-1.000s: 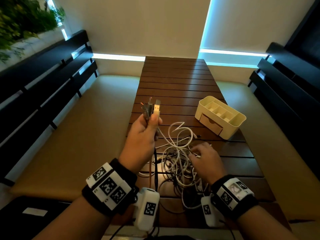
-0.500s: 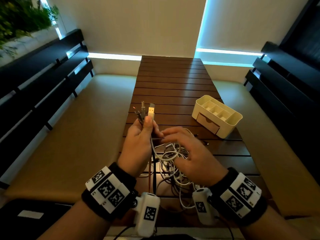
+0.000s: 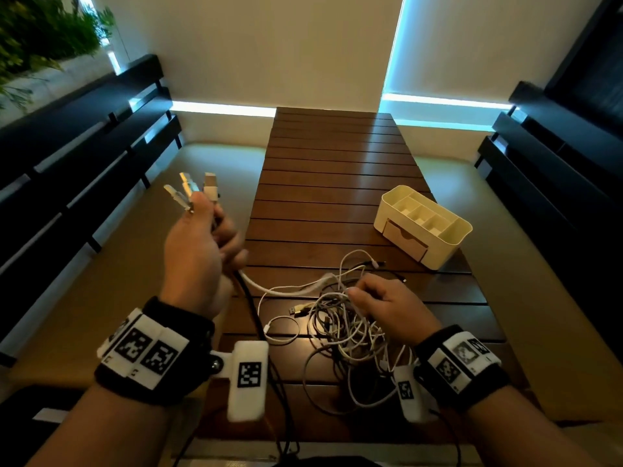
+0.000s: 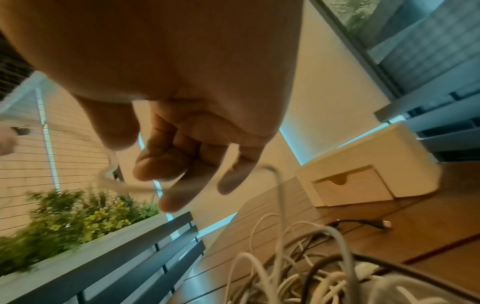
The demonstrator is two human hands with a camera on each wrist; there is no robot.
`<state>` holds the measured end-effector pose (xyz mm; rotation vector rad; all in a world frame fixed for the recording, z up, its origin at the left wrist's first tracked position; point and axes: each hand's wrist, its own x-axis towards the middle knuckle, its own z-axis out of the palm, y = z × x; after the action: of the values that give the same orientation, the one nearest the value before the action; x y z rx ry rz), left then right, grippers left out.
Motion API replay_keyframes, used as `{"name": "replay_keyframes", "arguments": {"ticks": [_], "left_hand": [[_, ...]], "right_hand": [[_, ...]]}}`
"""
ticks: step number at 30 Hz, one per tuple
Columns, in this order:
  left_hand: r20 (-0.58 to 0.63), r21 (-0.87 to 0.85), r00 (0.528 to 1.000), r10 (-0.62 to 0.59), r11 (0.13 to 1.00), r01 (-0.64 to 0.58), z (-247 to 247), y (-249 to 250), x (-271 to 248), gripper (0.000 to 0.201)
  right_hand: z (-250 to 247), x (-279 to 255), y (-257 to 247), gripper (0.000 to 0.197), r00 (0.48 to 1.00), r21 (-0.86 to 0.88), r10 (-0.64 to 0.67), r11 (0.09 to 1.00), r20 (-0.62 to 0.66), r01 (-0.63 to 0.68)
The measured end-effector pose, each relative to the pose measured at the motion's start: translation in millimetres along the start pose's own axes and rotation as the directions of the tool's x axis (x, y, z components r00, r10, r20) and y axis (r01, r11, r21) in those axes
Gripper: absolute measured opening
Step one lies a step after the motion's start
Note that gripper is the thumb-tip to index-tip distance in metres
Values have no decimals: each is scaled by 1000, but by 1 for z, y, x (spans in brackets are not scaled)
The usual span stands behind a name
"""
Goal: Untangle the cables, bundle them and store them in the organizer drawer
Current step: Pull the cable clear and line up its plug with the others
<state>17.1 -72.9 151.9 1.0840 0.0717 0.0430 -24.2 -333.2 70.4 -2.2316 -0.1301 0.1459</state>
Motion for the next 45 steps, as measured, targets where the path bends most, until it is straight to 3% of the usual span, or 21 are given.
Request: {"name": "replay_keyframes", "arguments": {"ticks": [3, 5, 7, 10, 13, 17, 20, 23, 26, 29, 32, 36, 41, 43, 45], "left_hand": [[67, 179, 998, 10, 984, -22, -12, -3, 0, 36], [148, 260, 989, -13, 965, -26, -9, -11, -6, 37], [205, 229, 978, -45, 973, -3, 1, -20, -10, 37], [274, 214, 960, -61, 977, 1, 14, -29, -15, 34], [331, 222, 941, -70, 975, -5, 20, -30, -16, 35], [245, 162, 969, -43, 987, 3, 14, -11, -9, 34], [137, 109, 990, -18, 994, 3, -2, 2, 1, 30], [134, 231, 990, -40, 973, 8, -13, -2, 4, 27], [182, 385, 975, -128, 922, 49, -4, -20, -6, 24], [292, 566, 937, -193, 824, -6, 15, -35, -21, 21], [346, 588, 914, -211, 808, -36, 26, -39, -26, 12], [335, 658, 927, -172, 747, -99, 21, -34, -22, 12], [188, 658, 973, -136, 752, -22, -6, -25, -8, 10], [209, 723, 958, -197, 691, -15, -14, -24, -8, 13], [248, 819, 927, -282, 573, -45, -16, -26, -11, 17]], "right_hand": [[-8, -2, 1, 21, 996, 12, 47, 999, -78, -46], [-6, -2, -11, 16, 997, 36, -7, 999, -71, 10], [0, 0, -26, 7, 996, 62, -75, 995, -39, 78], [11, 4, -38, 28, 985, 89, -172, 981, -19, 173], [21, 7, -44, 32, 960, 59, -252, 967, 120, 246], [24, 6, -30, 21, 946, 16, -158, 987, 284, 160], [14, 2, -10, 17, 970, 38, -31, 999, 240, 22], [4, 1, -10, 17, 990, 96, 36, 994, 139, -50], [3, 6, -29, 17, 996, 153, -4, 988, 90, -9], [6, 10, -48, 19, 994, 92, -113, 989, 2, 112], [1, 11, -53, 19, 988, 26, -145, 989, -43, 146], [-6, 8, -52, 12, 988, 33, -154, 987, -25, 154], [-20, 6, -36, 14, 993, 56, -65, 996, -97, 71], [-25, 5, -31, 13, 992, 47, -56, 997, -110, 61], [-26, 4, -33, 13, 990, 33, -88, 995, -109, 92]]}}
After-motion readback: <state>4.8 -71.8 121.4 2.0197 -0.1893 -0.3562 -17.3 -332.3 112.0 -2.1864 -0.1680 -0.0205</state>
